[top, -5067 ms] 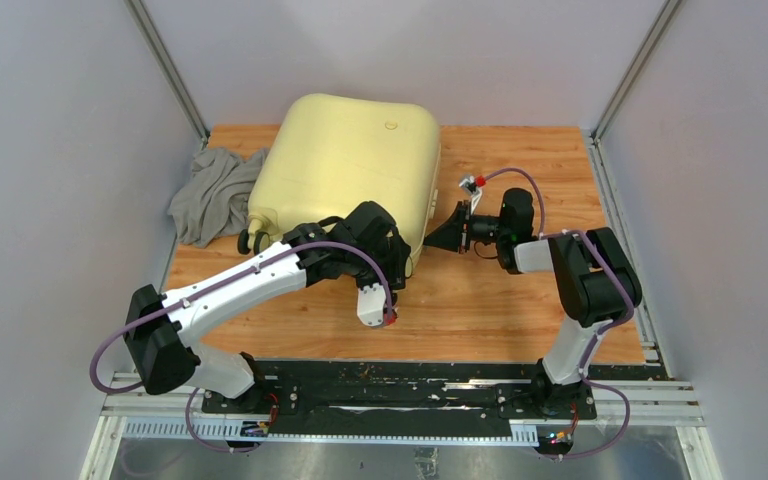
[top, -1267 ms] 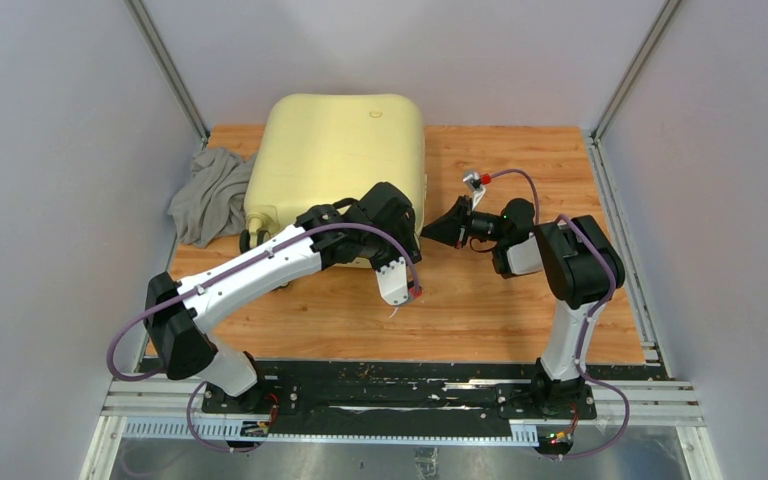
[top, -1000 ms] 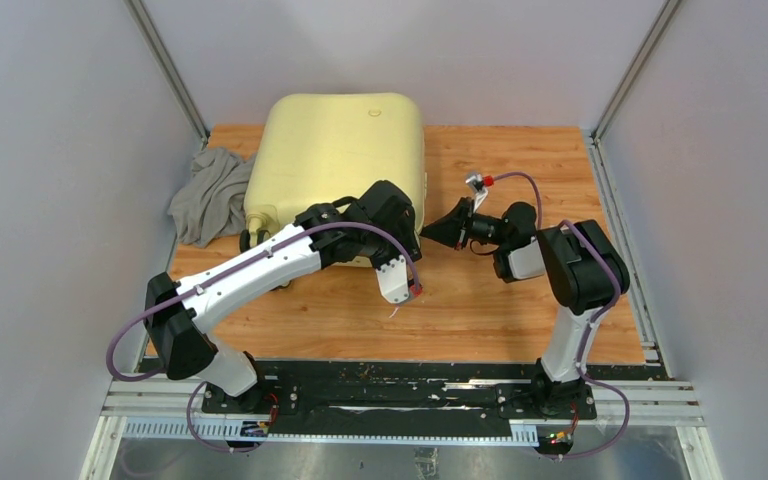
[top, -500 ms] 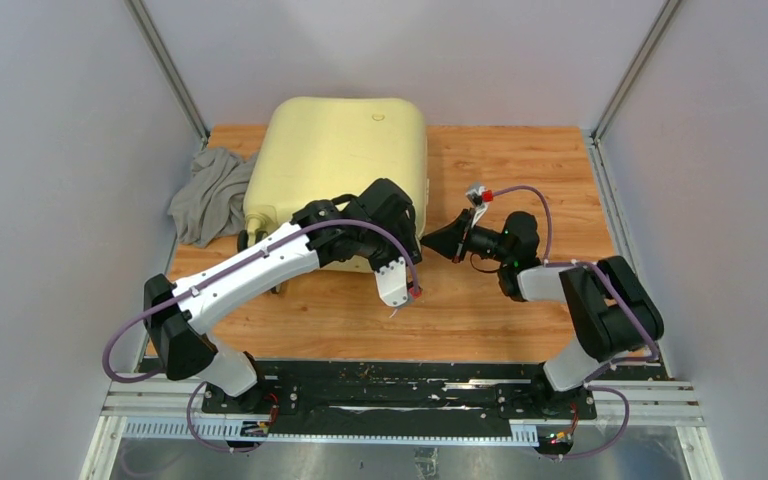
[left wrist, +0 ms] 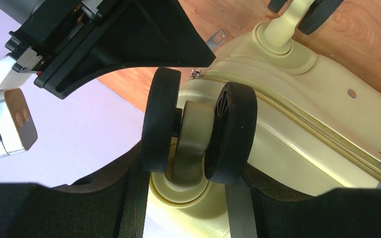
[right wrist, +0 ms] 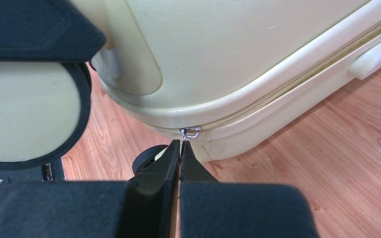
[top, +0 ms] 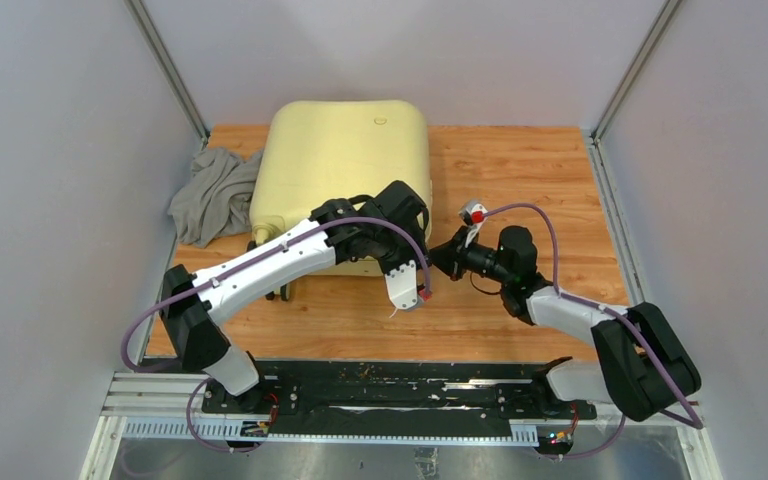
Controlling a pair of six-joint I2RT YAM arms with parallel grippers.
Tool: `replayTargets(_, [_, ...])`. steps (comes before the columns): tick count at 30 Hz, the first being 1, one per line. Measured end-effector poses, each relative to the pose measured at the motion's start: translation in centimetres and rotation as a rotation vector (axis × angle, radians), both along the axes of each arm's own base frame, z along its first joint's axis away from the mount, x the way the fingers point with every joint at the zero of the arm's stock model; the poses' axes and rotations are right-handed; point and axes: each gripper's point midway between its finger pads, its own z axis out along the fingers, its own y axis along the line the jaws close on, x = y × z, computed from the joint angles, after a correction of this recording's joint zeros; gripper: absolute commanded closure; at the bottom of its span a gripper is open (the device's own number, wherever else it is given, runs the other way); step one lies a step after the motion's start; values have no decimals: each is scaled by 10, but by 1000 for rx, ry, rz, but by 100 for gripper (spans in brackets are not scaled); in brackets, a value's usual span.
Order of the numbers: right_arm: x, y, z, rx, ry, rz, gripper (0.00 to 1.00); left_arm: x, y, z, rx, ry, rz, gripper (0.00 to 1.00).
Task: Pack the luggage
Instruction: Zip the luggage at the center of the board.
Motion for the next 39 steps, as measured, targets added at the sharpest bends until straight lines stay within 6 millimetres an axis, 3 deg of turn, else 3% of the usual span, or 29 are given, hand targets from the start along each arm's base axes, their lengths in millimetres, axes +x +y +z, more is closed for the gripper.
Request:
replayTargets(9, [-18,17,2,-10,-46,-7,100,11,-14,-1,-12,19,37,100])
replayTargets(17, [-10,11,-2,6,-59,-105,100,17,-20,-4,-30,35,85,100])
replayTargets(18, [-9,10,0,10,-66,-116,100,18,-21,-3,-40,37,96,96])
replayTargets(19, [-8,9,0,15,-74,-133,100,19,-22,-3,-54,42,111,86])
replayTargets(21, [-6,5,2,27,-85,-168,100,22,-26,0,-81,58,149,51])
replayTargets(23, [-2,1,7,35,-98,-205,100,25,-31,5,-114,77,194,8])
replayTargets(24, [0,0,9,41,-104,-218,100,27,-34,9,-142,93,235,1])
replayTargets(27, [-11,0,-4,21,-66,-200,100,44,-29,39,-288,83,410,0])
replayTargets(30, [-15,6,-4,36,-55,-176,100,41,-8,68,-415,104,558,0])
replayTargets(34, [-22,17,-10,51,-21,-122,100,37,51,100,-601,152,817,0])
replayTargets(39, [-31,27,-17,64,22,-75,100,38,171,107,-821,202,1267,0])
